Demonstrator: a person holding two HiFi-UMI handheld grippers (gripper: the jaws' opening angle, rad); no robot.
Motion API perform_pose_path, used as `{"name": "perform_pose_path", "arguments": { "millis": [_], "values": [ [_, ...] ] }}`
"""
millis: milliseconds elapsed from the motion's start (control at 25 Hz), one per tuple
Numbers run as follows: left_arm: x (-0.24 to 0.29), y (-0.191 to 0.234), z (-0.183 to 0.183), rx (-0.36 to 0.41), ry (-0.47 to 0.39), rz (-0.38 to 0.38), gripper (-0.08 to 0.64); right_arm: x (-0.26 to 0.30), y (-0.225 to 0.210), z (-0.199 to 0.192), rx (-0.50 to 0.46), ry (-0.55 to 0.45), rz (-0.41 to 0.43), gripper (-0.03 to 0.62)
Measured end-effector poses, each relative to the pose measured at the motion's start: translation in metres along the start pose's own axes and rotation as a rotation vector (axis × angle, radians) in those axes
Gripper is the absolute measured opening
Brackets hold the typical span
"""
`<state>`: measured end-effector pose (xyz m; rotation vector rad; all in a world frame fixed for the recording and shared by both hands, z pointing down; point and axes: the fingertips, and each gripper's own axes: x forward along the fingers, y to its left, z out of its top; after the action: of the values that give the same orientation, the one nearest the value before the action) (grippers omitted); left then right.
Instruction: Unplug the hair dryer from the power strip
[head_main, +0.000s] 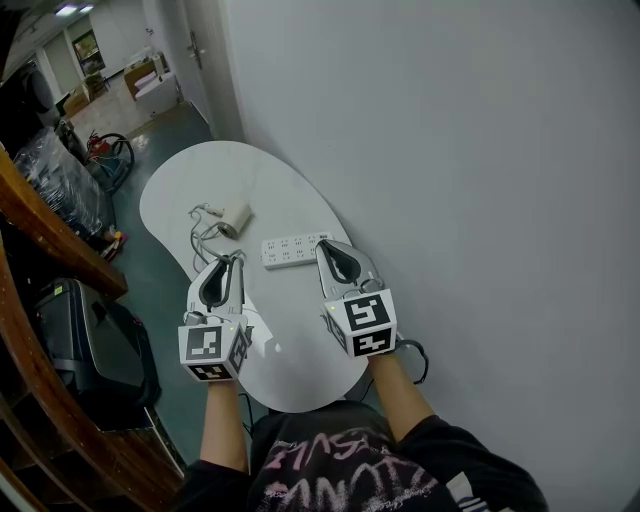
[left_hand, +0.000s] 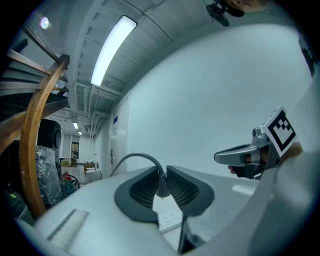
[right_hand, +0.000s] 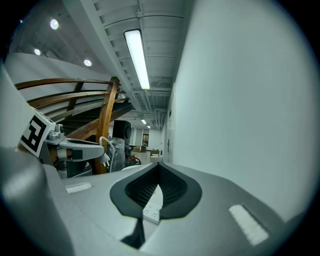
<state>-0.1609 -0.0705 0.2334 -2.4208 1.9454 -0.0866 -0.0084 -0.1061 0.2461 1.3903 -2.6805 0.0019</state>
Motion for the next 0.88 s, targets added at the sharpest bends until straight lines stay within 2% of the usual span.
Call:
{"name": "perform_pose_path", "arguments": {
  "millis": [880],
  "values": [
    [-0.0040, -0.0060, -0.0003, -0.017, -0.009, 0.006, 0.060, -0.0077, -0.0079, -0.0046, -0.001, -0.017, 0.015, 0.009]
  ]
}}
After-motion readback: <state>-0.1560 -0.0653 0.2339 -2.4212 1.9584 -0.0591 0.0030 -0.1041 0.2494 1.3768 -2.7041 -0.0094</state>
